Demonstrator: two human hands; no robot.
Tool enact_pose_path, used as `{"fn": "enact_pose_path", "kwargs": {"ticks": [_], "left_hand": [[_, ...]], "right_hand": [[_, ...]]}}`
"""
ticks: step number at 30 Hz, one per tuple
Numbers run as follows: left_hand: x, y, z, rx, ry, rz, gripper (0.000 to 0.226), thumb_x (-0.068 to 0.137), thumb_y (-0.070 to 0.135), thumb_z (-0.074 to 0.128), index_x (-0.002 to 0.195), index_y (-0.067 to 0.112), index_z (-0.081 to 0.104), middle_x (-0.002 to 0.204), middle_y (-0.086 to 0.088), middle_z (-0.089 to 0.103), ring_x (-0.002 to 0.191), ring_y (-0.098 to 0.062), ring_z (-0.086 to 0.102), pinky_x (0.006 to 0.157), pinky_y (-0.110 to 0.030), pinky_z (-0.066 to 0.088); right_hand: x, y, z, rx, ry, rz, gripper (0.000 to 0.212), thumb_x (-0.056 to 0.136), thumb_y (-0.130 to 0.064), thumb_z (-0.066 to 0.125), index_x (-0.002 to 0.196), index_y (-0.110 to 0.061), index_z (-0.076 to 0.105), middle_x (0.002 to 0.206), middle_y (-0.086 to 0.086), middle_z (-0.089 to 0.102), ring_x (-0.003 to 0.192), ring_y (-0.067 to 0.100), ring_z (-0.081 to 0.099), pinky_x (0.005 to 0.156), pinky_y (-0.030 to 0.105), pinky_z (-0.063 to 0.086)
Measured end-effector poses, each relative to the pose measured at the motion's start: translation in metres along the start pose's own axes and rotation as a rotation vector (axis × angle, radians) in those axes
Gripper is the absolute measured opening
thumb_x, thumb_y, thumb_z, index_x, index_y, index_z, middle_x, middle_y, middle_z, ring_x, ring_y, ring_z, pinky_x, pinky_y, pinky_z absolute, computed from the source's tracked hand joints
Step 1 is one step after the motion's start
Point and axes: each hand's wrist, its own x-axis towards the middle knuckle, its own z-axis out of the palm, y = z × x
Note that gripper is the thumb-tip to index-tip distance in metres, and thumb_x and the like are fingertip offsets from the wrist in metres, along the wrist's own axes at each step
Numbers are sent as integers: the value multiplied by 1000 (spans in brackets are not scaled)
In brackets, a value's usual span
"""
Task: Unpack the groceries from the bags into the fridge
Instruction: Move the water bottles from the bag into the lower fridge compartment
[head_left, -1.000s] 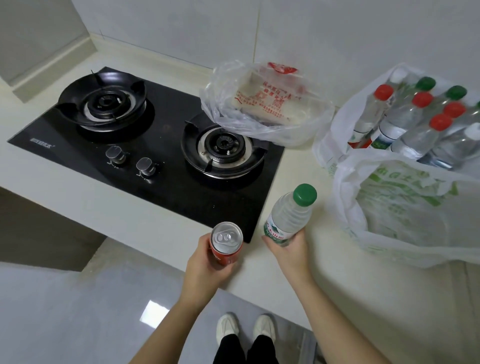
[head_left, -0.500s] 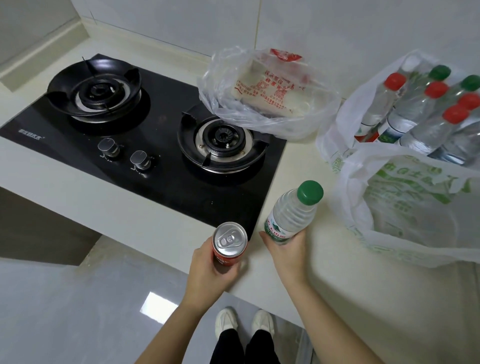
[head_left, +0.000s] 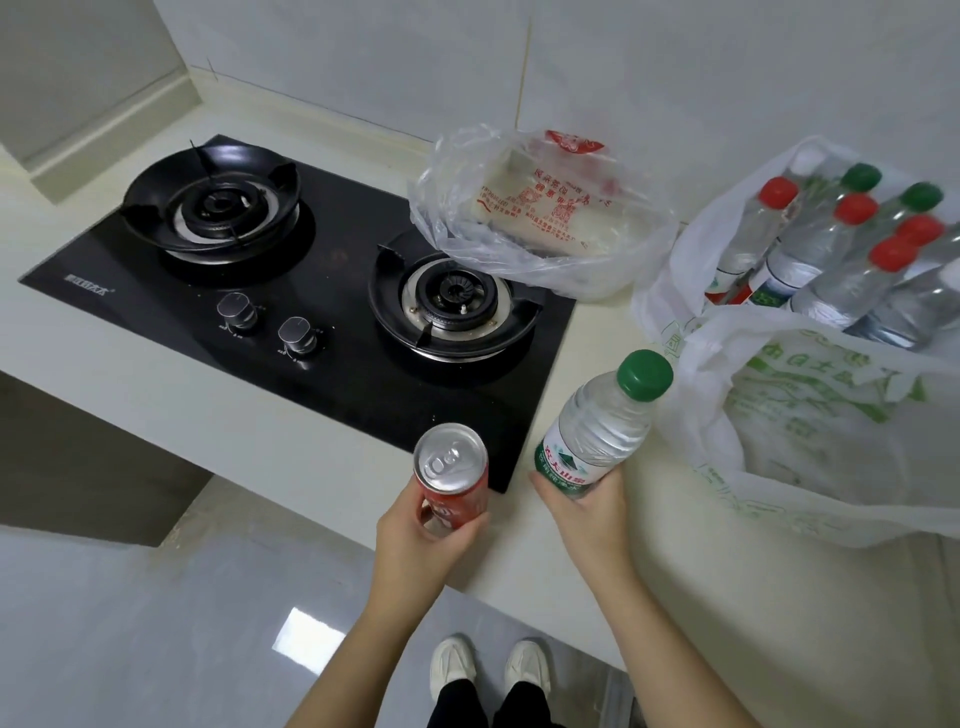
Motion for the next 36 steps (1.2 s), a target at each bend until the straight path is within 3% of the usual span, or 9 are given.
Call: {"fn": "enact_pose_path", "kwargs": {"ticks": [4,10,13,17,19,22,28,32,36], "left_hand": [[7,57,-24,-44,69,111,41,66,13,86,100,24,65,84,18,70,81,4,64,71,-5,45],[-10,139,-78,-82,197,260,41,68,14,85,96,31,62,85,32,66,77,11,62,64,-3,43],[-25,159,-104,-99,304,272,37,69,16,84,94,31,61,84,32,66,78,10,62,63,-5,45],[-48,171,-131,-103,498,233,40,68,22,84,102,29,65,86,24,69,80,6,63,62,-12,48],[-63,175,-140,-110,595,218,36,69,21,84,97,32,64,83,24,68,76,5,63,60,-16,49],[-87,179,-149,-97,721,186,36,69,21,83,96,35,63,84,24,68,79,6,63,62,-8,47],[-137,178,-155,-109,963,85,45,69,22,83,108,31,62,92,19,70,86,7,63,67,-13,47],[-174,172,-159,-119,1106,26,42,69,17,84,101,33,62,87,21,70,84,5,64,61,-8,49],[-212,169,-167,-123,1251,-30,45,71,21,83,101,40,54,92,25,63,85,3,62,57,-7,44]], "right_hand": [[4,-67,1,50,-100,-113,60,65,-19,85,115,-6,54,104,7,70,97,25,68,86,52,54],[-14,-174,6,72,-243,-316,61,66,-7,86,110,-32,54,102,-15,72,97,8,69,85,35,55],[-26,-208,12,70,-312,-374,63,61,-17,88,114,-30,55,105,-12,71,100,9,68,88,39,56],[-42,-239,26,65,-452,-455,65,63,-18,88,117,-26,54,107,-13,69,103,6,65,96,42,52],[-49,-250,35,82,-539,-476,64,66,-11,87,119,-22,54,104,-13,69,98,2,66,87,30,55],[-58,-264,47,110,-663,-513,65,67,-8,87,120,-19,52,100,-13,70,92,-3,66,74,13,52],[-82,-277,65,155,-988,-568,66,75,-8,81,117,-42,44,106,-25,64,100,-6,62,78,13,53],[-105,-278,78,144,-1144,-583,69,77,-12,79,129,-36,40,118,-15,60,106,5,61,86,29,55],[-143,-284,90,168,-1305,-578,69,80,-13,77,128,-41,37,116,-24,56,104,-12,56,73,8,50]]}}
